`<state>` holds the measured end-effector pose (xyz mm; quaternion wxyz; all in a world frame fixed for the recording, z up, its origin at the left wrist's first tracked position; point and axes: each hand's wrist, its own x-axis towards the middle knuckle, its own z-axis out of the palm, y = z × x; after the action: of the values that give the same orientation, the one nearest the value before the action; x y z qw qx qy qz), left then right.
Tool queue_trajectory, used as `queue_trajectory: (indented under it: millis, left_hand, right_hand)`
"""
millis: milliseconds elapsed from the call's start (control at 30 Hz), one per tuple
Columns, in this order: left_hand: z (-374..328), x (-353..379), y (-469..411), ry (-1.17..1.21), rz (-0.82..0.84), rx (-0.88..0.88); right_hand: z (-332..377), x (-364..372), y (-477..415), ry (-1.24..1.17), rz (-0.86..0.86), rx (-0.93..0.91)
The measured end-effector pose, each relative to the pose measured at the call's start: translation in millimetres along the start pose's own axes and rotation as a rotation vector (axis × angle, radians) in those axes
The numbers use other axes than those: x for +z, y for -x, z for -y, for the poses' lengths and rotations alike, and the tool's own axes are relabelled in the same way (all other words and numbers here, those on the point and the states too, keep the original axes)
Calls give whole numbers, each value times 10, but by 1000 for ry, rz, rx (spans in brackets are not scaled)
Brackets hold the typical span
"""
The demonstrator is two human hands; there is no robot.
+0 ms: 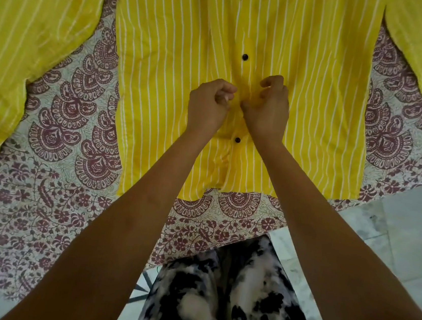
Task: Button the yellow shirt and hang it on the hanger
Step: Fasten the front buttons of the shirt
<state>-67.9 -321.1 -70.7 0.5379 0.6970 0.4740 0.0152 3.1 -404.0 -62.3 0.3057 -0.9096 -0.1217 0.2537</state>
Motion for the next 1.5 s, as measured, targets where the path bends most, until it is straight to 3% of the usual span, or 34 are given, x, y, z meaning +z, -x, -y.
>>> queue_trajectory:
  millis: [133,300,500,633,767,1300,1500]
  left_hand:
    - [-38,112,-36,-30,27,48]
    - [-32,297,17,-312,70,145]
    - [-109,373,34,-520,49,146]
    - [-214,270,22,-294,-59,-5]
    - [-356,230,95,-185,-111,-39]
    - [-466,261,223,-105,-57,-77]
    - [-472,262,221,-137,-130,-70]
  right_hand:
    - [-92,-132,-155,-137,-22,141]
    - [-300,-166,-165,-312,53,276]
    - [-314,-214,-134,-374,145,246]
    - [-316,-218,-104,-405,170,227]
    - [-276,-239,-33,-372,163,171]
    - [-241,-245,23,-396,112,160]
    - [-221,-238,47,-441,129,139]
